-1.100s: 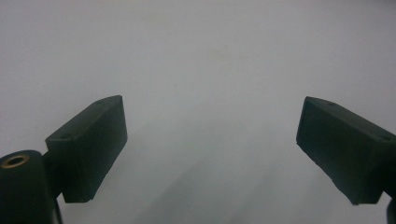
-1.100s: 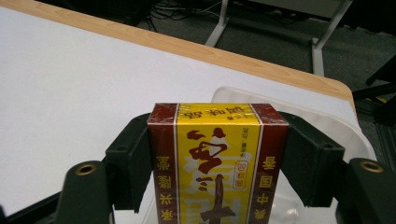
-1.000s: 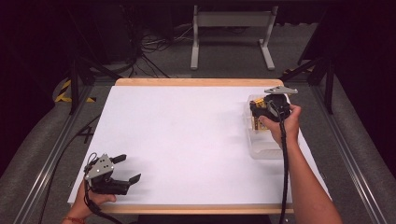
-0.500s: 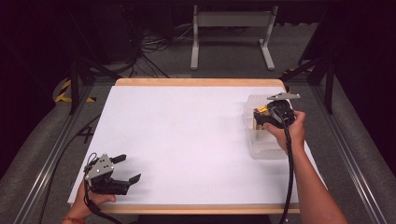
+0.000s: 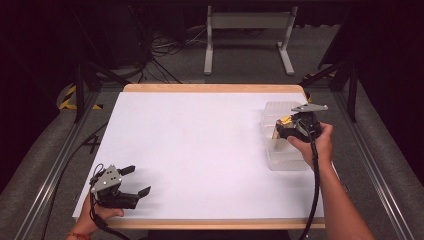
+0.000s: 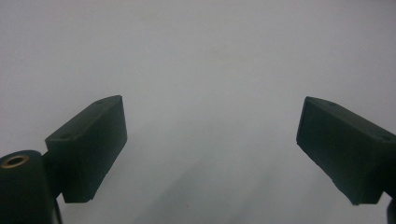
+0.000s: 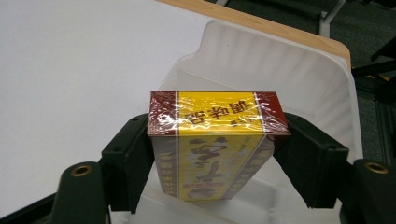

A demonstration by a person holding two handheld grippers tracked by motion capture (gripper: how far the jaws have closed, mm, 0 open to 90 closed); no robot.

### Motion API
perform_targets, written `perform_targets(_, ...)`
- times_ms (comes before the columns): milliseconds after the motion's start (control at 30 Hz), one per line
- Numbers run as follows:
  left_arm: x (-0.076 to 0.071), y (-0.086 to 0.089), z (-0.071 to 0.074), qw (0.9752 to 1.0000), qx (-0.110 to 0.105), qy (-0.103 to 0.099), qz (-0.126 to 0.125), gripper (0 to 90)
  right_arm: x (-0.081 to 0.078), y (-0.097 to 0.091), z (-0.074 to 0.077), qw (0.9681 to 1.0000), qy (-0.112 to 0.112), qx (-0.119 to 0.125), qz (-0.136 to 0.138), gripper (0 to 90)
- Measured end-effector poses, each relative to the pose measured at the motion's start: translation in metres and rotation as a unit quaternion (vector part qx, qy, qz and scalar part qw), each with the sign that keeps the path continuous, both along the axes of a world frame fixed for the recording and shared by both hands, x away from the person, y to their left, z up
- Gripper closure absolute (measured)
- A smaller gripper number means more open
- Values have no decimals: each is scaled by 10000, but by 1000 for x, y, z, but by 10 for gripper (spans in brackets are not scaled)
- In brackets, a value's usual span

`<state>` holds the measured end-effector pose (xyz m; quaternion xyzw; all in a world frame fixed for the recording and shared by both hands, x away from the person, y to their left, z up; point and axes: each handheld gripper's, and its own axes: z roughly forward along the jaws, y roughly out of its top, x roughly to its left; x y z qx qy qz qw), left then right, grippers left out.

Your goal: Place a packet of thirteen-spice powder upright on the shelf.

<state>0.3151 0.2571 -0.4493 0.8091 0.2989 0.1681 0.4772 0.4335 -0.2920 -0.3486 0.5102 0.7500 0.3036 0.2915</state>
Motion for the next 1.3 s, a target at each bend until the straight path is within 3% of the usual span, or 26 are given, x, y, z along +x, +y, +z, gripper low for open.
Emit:
perform_targets(533, 0, 0, 0, 10000, 8, -4, 5, 94, -3, -2, -2, 9999, 69, -100, 79, 266)
perform_targets(1300, 0, 3, 2, 9999, -108, -34, 55, 94, -13, -5, 8, 9995, -96, -153, 252, 223)
